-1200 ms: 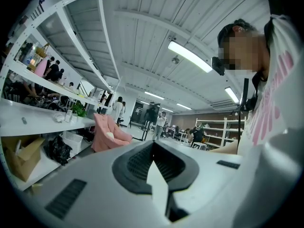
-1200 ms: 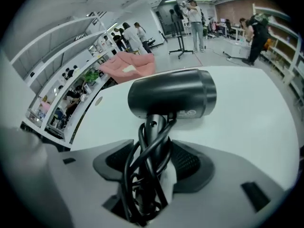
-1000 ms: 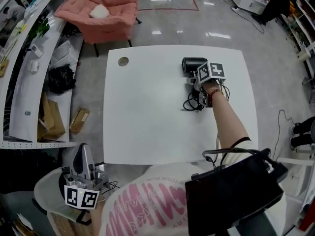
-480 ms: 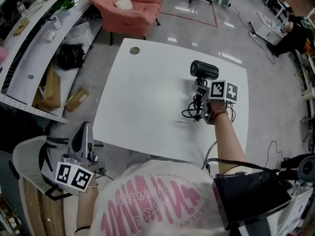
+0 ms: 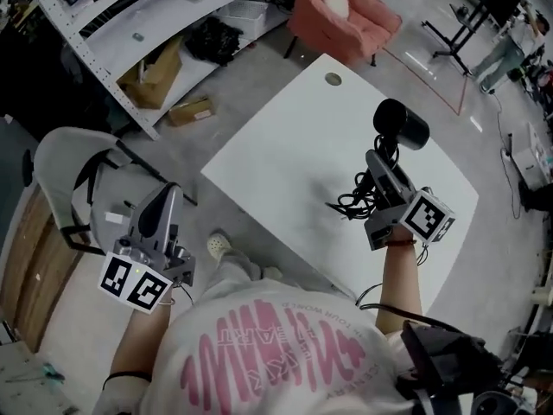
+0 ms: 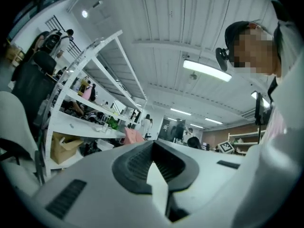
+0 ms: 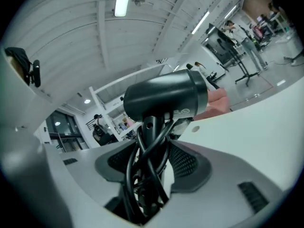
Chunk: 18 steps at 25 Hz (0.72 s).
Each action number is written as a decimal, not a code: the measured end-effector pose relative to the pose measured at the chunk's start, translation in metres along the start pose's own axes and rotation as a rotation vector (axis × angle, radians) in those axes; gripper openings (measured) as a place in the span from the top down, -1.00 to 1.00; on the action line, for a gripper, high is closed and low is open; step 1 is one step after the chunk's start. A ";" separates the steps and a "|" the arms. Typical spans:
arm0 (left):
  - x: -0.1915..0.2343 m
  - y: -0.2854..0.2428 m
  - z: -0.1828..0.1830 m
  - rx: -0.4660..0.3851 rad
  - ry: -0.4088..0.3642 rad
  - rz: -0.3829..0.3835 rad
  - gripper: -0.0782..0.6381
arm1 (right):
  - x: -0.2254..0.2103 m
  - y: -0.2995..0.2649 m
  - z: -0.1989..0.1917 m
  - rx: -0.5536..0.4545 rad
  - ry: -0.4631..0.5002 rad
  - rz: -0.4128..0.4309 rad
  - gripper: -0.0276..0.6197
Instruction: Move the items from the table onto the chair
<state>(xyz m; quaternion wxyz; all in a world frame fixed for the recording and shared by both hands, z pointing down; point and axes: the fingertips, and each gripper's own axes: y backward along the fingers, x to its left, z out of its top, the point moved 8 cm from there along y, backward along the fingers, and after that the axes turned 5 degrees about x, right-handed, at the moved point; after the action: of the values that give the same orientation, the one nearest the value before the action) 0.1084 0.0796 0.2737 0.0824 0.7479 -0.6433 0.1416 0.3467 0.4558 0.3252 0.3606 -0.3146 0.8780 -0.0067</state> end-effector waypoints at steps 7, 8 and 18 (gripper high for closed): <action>0.063 0.066 0.009 -0.090 0.057 0.234 0.76 | 0.088 -0.069 -0.019 0.044 0.117 0.242 0.21; 0.065 0.077 0.011 -0.096 0.059 0.255 0.75 | 0.099 -0.074 -0.020 0.058 0.133 0.267 0.21; 0.157 0.241 0.040 -0.202 0.066 0.532 0.75 | 0.239 -0.211 -0.101 0.219 0.203 0.460 0.21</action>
<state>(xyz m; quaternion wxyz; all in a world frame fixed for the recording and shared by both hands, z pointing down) -0.1044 -0.1182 0.2716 0.1375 0.5356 -0.8248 0.1179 0.2680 0.1319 0.2992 0.2948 -0.0637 0.9521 -0.0508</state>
